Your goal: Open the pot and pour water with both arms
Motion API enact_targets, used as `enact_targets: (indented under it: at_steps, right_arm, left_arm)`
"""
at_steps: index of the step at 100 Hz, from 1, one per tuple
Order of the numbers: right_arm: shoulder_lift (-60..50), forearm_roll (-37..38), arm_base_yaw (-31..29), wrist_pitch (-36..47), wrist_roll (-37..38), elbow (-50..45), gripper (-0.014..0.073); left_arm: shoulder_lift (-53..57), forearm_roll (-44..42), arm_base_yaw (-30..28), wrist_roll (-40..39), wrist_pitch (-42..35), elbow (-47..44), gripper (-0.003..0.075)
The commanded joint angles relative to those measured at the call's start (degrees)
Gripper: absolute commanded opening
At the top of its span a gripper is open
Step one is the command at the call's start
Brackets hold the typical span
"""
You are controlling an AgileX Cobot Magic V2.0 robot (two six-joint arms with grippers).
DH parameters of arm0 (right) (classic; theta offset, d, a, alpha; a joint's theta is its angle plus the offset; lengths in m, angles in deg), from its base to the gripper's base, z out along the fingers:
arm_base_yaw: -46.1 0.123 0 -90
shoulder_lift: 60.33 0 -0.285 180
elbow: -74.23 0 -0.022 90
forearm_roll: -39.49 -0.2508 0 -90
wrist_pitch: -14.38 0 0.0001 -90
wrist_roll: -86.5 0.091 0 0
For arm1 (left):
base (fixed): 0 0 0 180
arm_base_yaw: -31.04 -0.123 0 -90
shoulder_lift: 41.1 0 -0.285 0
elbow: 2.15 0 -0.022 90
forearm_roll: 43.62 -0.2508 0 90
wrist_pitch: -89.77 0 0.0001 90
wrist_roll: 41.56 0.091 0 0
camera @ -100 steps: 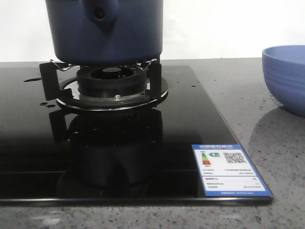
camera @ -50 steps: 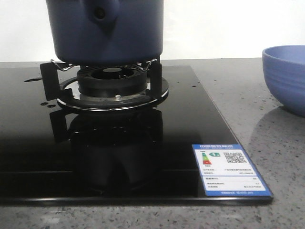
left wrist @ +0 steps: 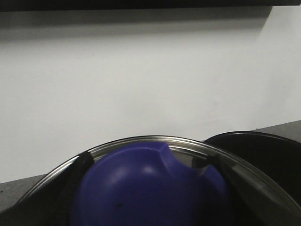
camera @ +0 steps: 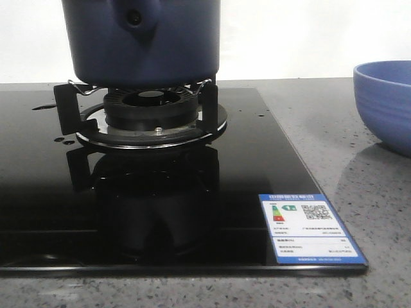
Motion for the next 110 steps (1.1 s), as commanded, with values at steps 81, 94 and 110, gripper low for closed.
enact_targets:
  at_steps: [81,94,110]
  right_arm:
    - [13.52,8.86,-0.55,-8.42,8.83,1.00,0.0344]
    - [14.93,6.78,-0.55,-7.66,8.75,0.49,0.0296]
    - [16.49,3.79,-0.55,-7.92,6.58,0.49,0.0116]
  left_arm:
    - [2.39,2.60,3.89,-0.73,0.92,1.98,0.0189]
    - [2.39,2.60,3.89,-0.73,0.92,1.98,0.0189]
    - [2.39,2.60,3.89,-0.73,0.92,1.98,0.0189]
